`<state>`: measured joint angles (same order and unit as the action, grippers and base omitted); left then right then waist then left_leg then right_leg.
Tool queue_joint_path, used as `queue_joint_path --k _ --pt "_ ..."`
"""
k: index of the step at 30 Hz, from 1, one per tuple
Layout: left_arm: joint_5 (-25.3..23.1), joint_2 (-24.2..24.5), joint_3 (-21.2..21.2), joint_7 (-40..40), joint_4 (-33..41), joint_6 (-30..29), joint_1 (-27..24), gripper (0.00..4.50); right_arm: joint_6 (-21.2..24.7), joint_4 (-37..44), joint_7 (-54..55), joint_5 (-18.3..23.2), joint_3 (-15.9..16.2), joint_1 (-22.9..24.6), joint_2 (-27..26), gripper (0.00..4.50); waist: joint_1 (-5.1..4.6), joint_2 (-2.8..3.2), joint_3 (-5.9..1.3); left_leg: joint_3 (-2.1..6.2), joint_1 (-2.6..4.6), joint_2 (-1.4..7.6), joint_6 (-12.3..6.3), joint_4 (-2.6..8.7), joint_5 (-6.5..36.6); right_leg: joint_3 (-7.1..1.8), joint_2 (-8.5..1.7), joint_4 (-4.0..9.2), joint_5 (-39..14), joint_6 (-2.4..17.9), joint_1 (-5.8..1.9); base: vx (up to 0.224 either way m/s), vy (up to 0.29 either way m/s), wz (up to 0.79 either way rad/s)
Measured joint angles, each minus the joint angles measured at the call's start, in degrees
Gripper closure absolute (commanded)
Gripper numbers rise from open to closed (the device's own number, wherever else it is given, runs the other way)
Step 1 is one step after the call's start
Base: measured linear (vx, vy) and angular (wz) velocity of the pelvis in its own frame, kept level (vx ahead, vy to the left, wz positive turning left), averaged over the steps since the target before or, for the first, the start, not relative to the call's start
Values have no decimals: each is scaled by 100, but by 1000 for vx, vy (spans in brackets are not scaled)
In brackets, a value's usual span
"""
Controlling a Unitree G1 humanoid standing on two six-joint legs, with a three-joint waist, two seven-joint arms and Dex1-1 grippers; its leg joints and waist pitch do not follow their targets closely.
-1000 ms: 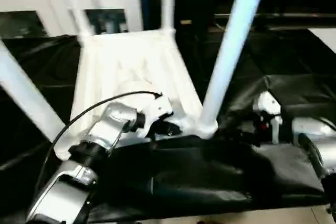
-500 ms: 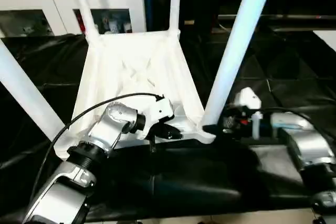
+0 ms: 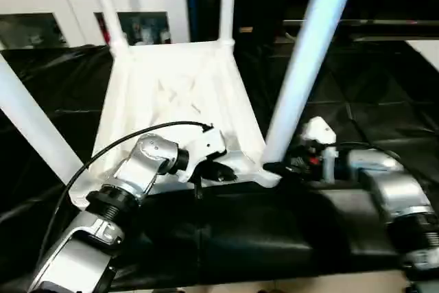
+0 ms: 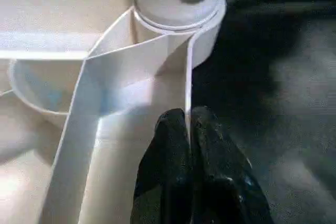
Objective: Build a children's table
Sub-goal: Rotate leg to tighten, then rotate table base
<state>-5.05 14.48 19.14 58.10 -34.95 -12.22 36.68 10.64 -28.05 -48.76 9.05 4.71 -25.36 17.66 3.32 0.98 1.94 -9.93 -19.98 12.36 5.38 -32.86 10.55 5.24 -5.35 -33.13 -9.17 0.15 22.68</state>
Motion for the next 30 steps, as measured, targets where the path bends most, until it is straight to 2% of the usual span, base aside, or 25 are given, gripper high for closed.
queue_joint_path --k 5,8,10,12,15,16,21,23,26,30 --pt "-156 -505 -155 -1035 -167 -243 24 450 64 -249 1826 -78 -383 -62 -818 257 -199 -4 -5 38 2 -40 -1 -14 0 13 -6 41 -3 -4 1 -33 7 -3" --pt "-164 -681 -186 -1310 -201 -288 17 450 62 -358 2455 -134 -454 -161 -1132 257 -314 11 -7 99 -10 -44 -3 -10 1 60 -5 130 -3 -5 -3 0 0 0" --pt "-164 -694 -185 -1327 -196 -285 -9 450 14 -351 2579 -200 -455 -161 -1223 257 -352 11 -7 138 -9 -47 -4 -11 1 80 -5 165 -3 -4 -18 0 0 0" --pt "-174 -687 -183 -1326 -193 -247 -32 450 -37 -348 2583 -255 -453 -142 -1244 187 -392 32 4 166 -4 -45 -6 -5 3 140 -7 238 -3 -4 -64 0 0 0" --pt "-193 -629 -138 -1174 -112 -119 -94 450 -60 -367 2581 -269 -441 -82 -1277 185 -416 44 13 178 -11 -42 -8 -1 4 169 -17 276 -3 -4 -85 0 0 0" --pt "-192 -593 -124 -1100 -75 -64 -121 450 -79 -360 2539 -268 -434 -57 -1258 159 -416 45 14 177 -12 -44 -8 1 4 164 -20 275 -3 -4 -85 0 0 0" --pt "-128 -419 -58 -735 33 160 -198 450 -30 -7 1774 -177 -315 182 -891 159 -355 47 13 156 -14 -48 -8 18 4 131 -18 233 10 14 -78 0 0 0" --pt "-70 -281 22 -300 41 429 -226 450 -12 509 951 -16 -162 552 -270 159 -252 57 11 132 -8 -48 -8 23 4 94 -12 192 29 20 -79 0 0 0" --pt "-15 -99 125 214 25 814 -224 450 -13 954 80 202 -111 893 293 159 -117 65 7 47 1 -36 -7 52 4 -2 -4 95 56 10 -52 62 -43 20" --pt "-7 -12 226 643 -77 1191 -148 450 35 1386 -699 457 -158 1222 862 159 54 98 1 13 -16 -2 -13 69 -3 3 -1 74 4 4 -39 56 -24 8"
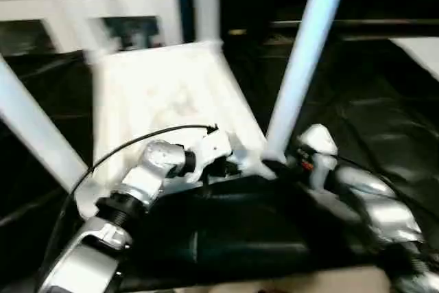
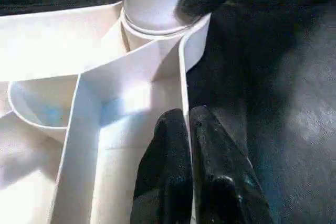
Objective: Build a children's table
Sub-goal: Rotate table base
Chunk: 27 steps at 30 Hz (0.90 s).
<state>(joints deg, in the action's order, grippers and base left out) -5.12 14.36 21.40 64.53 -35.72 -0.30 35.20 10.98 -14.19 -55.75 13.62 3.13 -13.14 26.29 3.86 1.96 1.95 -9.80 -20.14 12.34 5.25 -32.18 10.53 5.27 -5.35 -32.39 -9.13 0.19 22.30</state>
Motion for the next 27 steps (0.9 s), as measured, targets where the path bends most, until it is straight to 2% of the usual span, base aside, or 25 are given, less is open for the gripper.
queue_joint_path --k 3,5,10,12,16,18,22,23,27 --pt "45 36 34 169 -62 84 43 450 153 281 -376 178 -92 210 287 159 23 -3 2 -9 -17 9 -33 -52 -5 -8 -4 -52 -51 16 1 0 0 0" --pt "96 86 58 322 -42 81 43 450 368 604 -625 385 -112 409 549 159 63 -2 3 -16 0 9 -32 -51 2 -14 -7 -58 -64 12 4 0 0 0" --pt "107 176 48 384 79 93 -60 450 637 970 -916 570 -111 596 747 159 106 -8 7 -16 4 13 -7 -45 14 -14 -4 -71 -70 3 -1 0 0 0" --pt "115 175 33 384 110 101 -90 405 652 1013 -948 617 -109 642 777 146 106 -10 8 -16 6 13 -7 -45 14 -15 -4 -71 -72 1 -3 0 0 0" --pt "342 122 -163 254 438 -27 -395 374 909 1332 -975 766 -132 719 832 146 106 -45 27 -14 3 14 -6 -45 14 -20 -4 -73 -74 -2 1 0 0 0" --pt "487 134 -241 251 690 -154 -526 348 1016 1455 -979 874 -131 748 839 146 96 -53 32 -14 1 15 -6 -46 14 -22 -4 -74 -73 -1 19 0 0 0" --pt "635 356 -349 225 1393 -498 -770 326 1139 1661 -990 990 -130 766 843 146 74 -58 34 -17 -45 18 -38 -49 -6 -38 -1 -106 -75 3 74 0 0 0" --pt "707 495 -463 217 1707 -722 -894 306 1152 1709 -987 1058 -136 781 851 146 66 -58 34 -19 -48 21 -38 -49 -6 -39 2 -114 -81 3 77 0 0 0" --pt "953 923 -877 130 2711 -1558 -1406 276 1219 1823 -977 1110 -157 836 847 146 53 -56 33 -32 -29 24 -7 -51 11 -47 5 -138 -93 1 76 0 0 0"
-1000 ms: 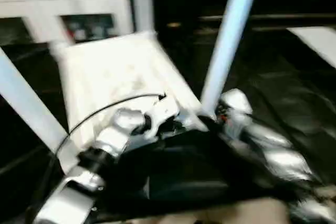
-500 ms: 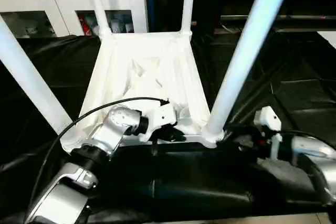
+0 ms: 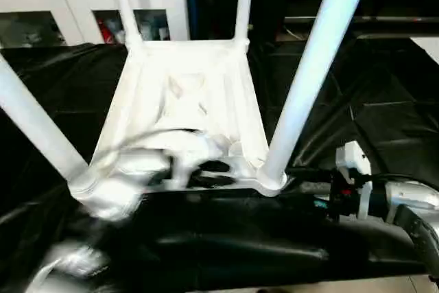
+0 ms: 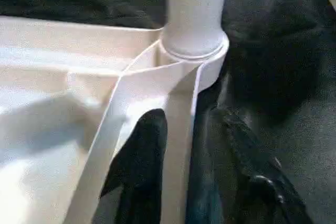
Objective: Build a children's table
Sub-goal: Rotate table base
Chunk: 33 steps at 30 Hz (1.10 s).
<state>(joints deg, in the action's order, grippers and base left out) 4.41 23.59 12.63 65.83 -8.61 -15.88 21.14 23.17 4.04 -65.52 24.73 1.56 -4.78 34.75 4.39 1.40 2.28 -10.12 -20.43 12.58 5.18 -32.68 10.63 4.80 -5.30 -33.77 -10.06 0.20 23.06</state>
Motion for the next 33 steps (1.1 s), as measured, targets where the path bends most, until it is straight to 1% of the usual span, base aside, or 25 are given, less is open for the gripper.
queue_joint_path --k 1,2,3,5,6,8,10,12,13,15,16,17,18,19,20,21,22,24,25,26,27,28,31,33 --pt "44 50 -75 -43 165 -172 -131 276 25 18 -1 9 3 24 -1 146 0 0 0 -5 2 -2 3 -2 2 -3 0 -4 -2 -2 0 0 0 0" --pt "51 89 -127 -75 282 -326 -238 266 59 21 -1 26 13 47 -1 146 9 -2 1 -6 17 -2 5 -8 1 -5 0 -7 -2 -3 1 0 0 0" --pt "85 103 -222 -163 471 -452 -414 251 116 72 -11 48 19 79 7 146 7 -3 2 -7 18 -3 6 -9 1 -13 0 -11 -2 -3 1 0 0 0" --pt "235 174 -426 -336 921 -708 -874 243 167 201 -33 55 26 235 123 146 12 -14 8 -4 22 -6 7 -11 1 -35 1 -21 -6 -9 0 0 0 0" --pt "285 236 -495 -381 1092 -822 -1054 231 170 201 -44 48 22 288 177 146 9 -24 12 -4 22 -7 7 -11 1 -44 4 -22 -23 -38 -2 0 0 0" --pt "429 383 -628 -481 1560 -1185 -1430 212 144 149 45 8 -13 297 209 146 -16 -38 17 -4 27 -14 7 -12 1 -64 9 -25 -27 -44 0 0 0 0" --pt "517 404 -672 -505 1870 -1415 -1582 212 140 122 70 -18 -35 276 210 146 -46 -43 19 -5 35 -27 7 -11 1 -83 10 -26 -28 -46 1 0 0 0" --pt "645 438 -723 -530 2195 -1614 -1772 190 158 125 0 -3 -38 276 249 146 -75 -52 21 -3 35 -40 6 -11 1 -99 9 -28 -28 -47 -1 0 0 0" --pt "676 450 -765 -572 2347 -1692 -1898 181 201 140 -67 47 -37 276 273 146 -92 -69 23 -3 34 -44 6 -10 1 -103 8 -29 -28 -47 0 0 0 0" --pt "720 452 -857 -743 2646 -1822 -2271 163 341 204 -186 180 2 264 286 146 -123 -129 34 3 26 -45 6 -8 1 -104 9 -34 -29 -49 -5 0 0 0" --pt "722 437 -860 -791 2685 -1894 -2344 163 379 222 -214 212 22 264 261 146 -128 -162 42 11 26 -45 6 -8 1 -102 14 -34 -29 -49 -5 0 0 0" --pt "729 432 -889 -889 2783 -1961 -2443 146 409 249 -233 246 105 240 212 146 -143 -213 40 18 25 -44 6 -7 1 -98 17 -33 -29 -49 4 0 0 0" --pt "738 431 -909 -934 2831 -1996 -2493 139 421 277 -243 259 164 236 167 146 -145 -236 31 24 25 -43 6 -7 1 -97 20 -33 -29 -49 4 0 0 0" --pt "763 429 -955 -1002 2923 -2041 -2575 139 423 283 -239 265 229 211 108 146 -156 -275 20 24 20 -44 6 -7 1 -99 21 -33 -29 -49 2 0 0 0" --pt "813 434 -1027 -1062 3056 -2092 -2687 129 423 282 -221 265 288 163 6 146 -169 -296 14 25 18 -44 7 -7 1 -100 21 -34 -29 -49 -1 0 0 0" --pt "848 449 -1106 -1148 3247 -2181 -2851 119 411 265 -140 260 378 61 -232 146 -206 -339 8 29 21 -44 7 -6 1 -97 21 -34 -29 -49 -1 0 0 0" --pt "876 447 -1122 -1178 3306 -2227 -2907 102 364 248 -83 238 460 0 -369 146 -208 -361 3 32 21 -46 7 -7 1 -97 21 -32 -29 -49 1 0 0 0" --pt "899 458 -1199 -1266 3452 -2323 -3065 89 154 132 153 136 576 -141 -728 146 -222 -404 -1 35 29 -51 7 -8 1 -101 20 -28 -29 -50 3 0 0 0" --pt "907 464 -1239 -1301 3509 -2354 -3127 79 62 36 269 82 589 -211 -882 146 -223 -426 -2 36 29 -53 7 -10 1 -103 19 -28 -29 -49 6 0 0 0" --pt "919 503 -1333 -1378 3631 -2365 -3319 66 -110 -213 534 -2 566 -359 -1189 146 -237 -463 0 37 27 -56 7 -9 1 -106 18 -32 -29 -49 6 0 0 0" --pt "923 510 -1380 -1406 3670 -2364 -3410 58 -161 -327 630 -28 567 -431 -1313 146 -242 -480 -1 38 26 -56 7 -9 1 -105 18 -32 -29 -49 6 0 0 0" --pt "923 511 -1462 -1478 3714 -2364 -3568 53 -284 -509 818 -65 568 -508 -1518 146 -240 -517 -1 43 21 -56 8 -9 1 -103 19 -31 -29 -49 6 0 0 0" --pt "925 522 -1660 -1624 3773 -2339 -3828 22 -460 -881 1151 -77 528 -715 -1735 146 -216 -565 -4 45 24 -62 8 -11 1 -111 19 -28 -29 -49 6 0 0 0" --pt "929 561 -1829 -1676 3828 -2332 -3990 12 -595 -1086 1324 -82 445 -816 -1887 146 -176 -598 -3 45 25 -62 8 -11 1 -112 19 -31 -29 -49 4 0 0 0"
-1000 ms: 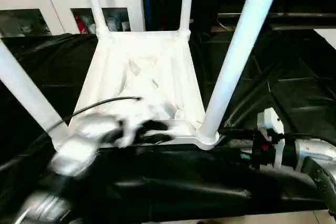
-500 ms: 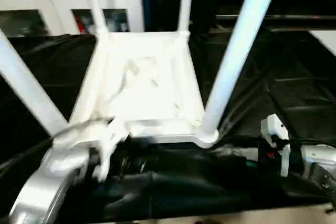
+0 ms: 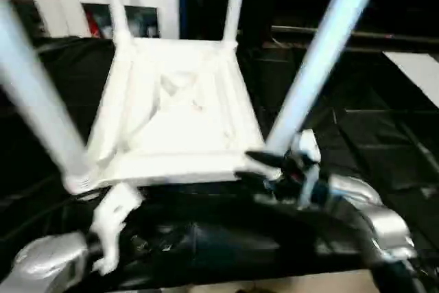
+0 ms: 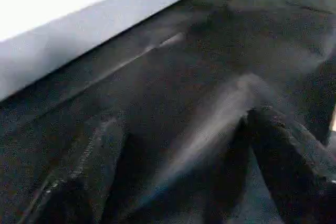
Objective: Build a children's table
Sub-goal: Rotate table base
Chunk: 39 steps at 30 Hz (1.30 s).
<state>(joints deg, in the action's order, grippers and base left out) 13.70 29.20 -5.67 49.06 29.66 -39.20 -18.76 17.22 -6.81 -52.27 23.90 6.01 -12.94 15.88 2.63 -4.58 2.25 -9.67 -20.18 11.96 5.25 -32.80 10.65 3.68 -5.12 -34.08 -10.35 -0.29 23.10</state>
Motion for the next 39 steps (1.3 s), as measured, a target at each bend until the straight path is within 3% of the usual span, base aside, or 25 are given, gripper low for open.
queue_joint_path --k 7,13,17,22,28,29,33,37,39 --pt "28 98 -426 -171 162 57 -354 3 -575 -907 711 -194 -415 -375 -300 146 91 -94 31 0 -1 -1 0 1 0 -3 1 -1 0 0 1 0 0 0" --pt "252 90 -1082 -241 155 430 -333 3 -951 -1919 1639 -419 -831 -840 -259 146 129 -156 28 -1 -3 -1 3 1 -2 -2 1 -3 0 0 -2 0 0 0" --pt "617 -192 -1373 -474 169 609 329 3 -1152 -2435 2001 -653 -1013 -976 -122 146 247 -205 1 -8 -1 -1 13 0 -7 -7 2 -9 5 -4 -9 0 0 0" --pt "1018 -399 -1190 -559 151 668 1336 3 -1333 -2671 1947 -834 -939 -1019 -88 146 262 -237 -21 -14 0 -1 16 -16 -9 -7 2 -43 9 -5 -8 0 0 0" --pt "1245 -948 -494 -457 -346 680 2393 3 -1345 -2678 1766 -1010 -688 -806 -35 146 260 -197 2 -14 -5 1 20 -36 -12 -11 2 -85 6 -2 1 0 0 0" --pt "1234 -1136 -279 -394 -720 764 2794 3 -1319 -2509 1670 -1012 -641 -672 -19 146 302 -167 11 -12 -14 1 20 -42 -12 -11 2 -85 6 -2 -3 0 0 0" --pt "1195 -1326 199 -159 -1253 885 3347 3 -1237 -1885 1429 -989 -542 -211 51 146 285 -31 40 -21 -30 0 17 -73 -12 -33 -4 -87 5 -6 -9 0 0 0" --pt "1490 -1460 484 119 -1367 734 3595 3 -1098 -1683 1628 -1028 -602 106 257 146 247 49 30 -22 -35 -2 15 -86 -12 -45 -4 -89 6 -5 -8 0 0 0" --pt "1680 -1496 708 312 -1366 493 3688 3 -1042 -1774 1956 -1113 -798 154 374 146 220 93 35 -24 -35 -3 15 -86 -12 -47 -3 -89 6 -5 -6 0 0 0"
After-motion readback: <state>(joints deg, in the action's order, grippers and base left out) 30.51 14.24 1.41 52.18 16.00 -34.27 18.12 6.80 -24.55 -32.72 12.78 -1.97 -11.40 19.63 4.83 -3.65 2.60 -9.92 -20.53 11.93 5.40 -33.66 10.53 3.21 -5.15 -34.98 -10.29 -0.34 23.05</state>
